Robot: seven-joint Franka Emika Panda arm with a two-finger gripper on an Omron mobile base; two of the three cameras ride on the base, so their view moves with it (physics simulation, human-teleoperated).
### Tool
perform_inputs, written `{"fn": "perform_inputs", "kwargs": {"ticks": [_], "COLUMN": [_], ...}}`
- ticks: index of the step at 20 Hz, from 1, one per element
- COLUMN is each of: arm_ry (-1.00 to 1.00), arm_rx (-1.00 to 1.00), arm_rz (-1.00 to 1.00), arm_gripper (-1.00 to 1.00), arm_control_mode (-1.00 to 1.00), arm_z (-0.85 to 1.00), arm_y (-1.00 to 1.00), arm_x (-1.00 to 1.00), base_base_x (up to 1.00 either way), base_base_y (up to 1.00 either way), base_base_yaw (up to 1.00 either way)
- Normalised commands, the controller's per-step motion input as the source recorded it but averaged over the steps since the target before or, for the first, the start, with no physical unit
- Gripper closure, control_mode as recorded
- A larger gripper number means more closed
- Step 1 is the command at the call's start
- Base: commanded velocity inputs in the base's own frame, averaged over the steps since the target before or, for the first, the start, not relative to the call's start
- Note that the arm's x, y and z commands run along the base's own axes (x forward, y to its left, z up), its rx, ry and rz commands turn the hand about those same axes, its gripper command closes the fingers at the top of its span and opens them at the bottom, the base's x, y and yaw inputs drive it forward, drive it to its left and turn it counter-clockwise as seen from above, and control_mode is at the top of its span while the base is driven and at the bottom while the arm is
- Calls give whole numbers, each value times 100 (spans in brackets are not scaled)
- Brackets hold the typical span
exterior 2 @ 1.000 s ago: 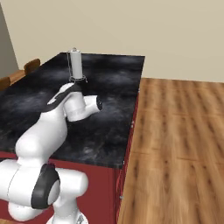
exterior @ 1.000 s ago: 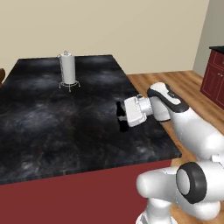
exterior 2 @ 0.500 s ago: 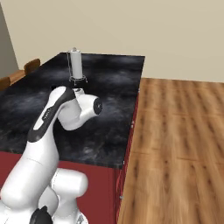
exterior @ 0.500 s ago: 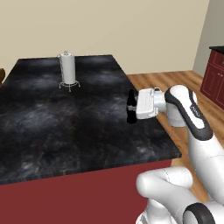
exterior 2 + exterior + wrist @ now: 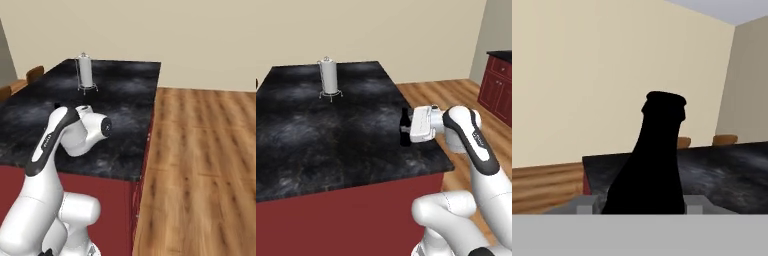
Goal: Pick the bottled drink from the counter and place it in the open cabinet.
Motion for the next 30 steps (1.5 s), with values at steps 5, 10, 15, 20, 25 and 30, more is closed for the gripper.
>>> {"fn": "perform_inputs", "kwargs": {"ticks": [5,10,15,20,25,30], "arm_ry": [0,0,0,0,0,0], "arm_rx": [0,0,0,0,0,0], "arm_rz": [0,0,0,0,0,0], "arm_gripper": [100,100,100,100,100,100], "arm_control_mode": [100,100,100,100,100,100], "arm_z": [0,0,0,0,0,0], "arm_y": [0,0,0,0,0,0], "arm_x": [0,0,0,0,0,0], "base_base_x": [-9,0,0,0,0,0], "base_base_y": [-26,-16,-4,-1,0,0], "base_base_yaw": [-52,-80,-92,-96,-94,-94]}}
